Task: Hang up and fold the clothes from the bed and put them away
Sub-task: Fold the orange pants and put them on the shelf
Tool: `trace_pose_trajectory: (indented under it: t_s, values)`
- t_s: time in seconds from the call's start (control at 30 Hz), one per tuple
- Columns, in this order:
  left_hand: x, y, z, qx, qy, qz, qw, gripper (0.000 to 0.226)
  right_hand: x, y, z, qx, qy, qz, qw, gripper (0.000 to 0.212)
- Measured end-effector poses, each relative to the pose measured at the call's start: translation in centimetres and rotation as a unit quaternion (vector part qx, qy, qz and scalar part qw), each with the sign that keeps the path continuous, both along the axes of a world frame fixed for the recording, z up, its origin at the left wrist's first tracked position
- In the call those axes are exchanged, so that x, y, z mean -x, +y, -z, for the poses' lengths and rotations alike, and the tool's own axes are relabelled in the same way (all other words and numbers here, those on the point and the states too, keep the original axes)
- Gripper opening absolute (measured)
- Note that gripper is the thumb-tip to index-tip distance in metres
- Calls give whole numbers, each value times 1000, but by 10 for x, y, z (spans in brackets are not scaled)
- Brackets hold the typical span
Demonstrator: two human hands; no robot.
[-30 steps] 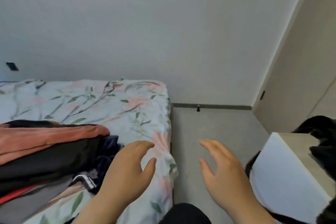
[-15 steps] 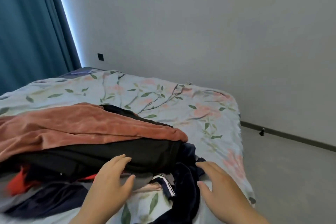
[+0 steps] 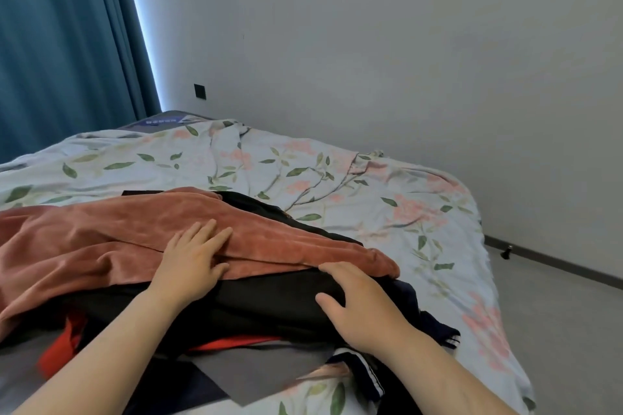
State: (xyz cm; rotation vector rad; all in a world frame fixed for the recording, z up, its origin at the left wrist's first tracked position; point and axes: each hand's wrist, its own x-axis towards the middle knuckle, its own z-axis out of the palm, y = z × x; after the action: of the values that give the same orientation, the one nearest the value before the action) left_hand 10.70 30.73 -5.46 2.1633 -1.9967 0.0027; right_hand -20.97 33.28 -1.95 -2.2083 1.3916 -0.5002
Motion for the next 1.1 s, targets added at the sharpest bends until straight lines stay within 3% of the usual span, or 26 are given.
trace_pose_trajectory:
  t_s: [0.17, 0.27, 0.4, 0.57, 0.63, 0.77, 0.87, 1.0, 1.1]
  values:
    - [-14, -16, 14, -6, -13, 43, 999, 80, -30, -12, 7, 8, 16, -18, 1000, 53]
    - [-12, -24, 16, 35, 3, 36, 999, 46, -51, -22, 13, 11, 30, -29, 999, 54]
    - [-3, -21, 14, 63, 113, 23, 991, 16, -76, -36, 18, 22, 47, -30, 998, 66]
    - [11, 8, 20, 62, 196, 71, 976, 5, -97, -45, 30, 62, 146, -55, 986, 88]
    - [20, 18, 19, 65, 231, 98, 966, 8, -98, -46, 35, 114, 181, -52, 976, 75]
    - [39, 29, 12, 65, 283, 138, 947, 15, -87, -49, 31, 177, 202, -63, 961, 23]
    - [33, 30, 7, 86, 248, 164, 951, 9, -74, -51, 27, 130, 177, -90, 971, 16]
    - [-19, 34, -1, 104, 80, 115, 985, 70, -44, -51, 26, 74, 132, -92, 984, 18]
    - [-86, 44, -5, 41, 3, -26, 999, 77, -30, -53, 19, 38, 110, -89, 989, 20]
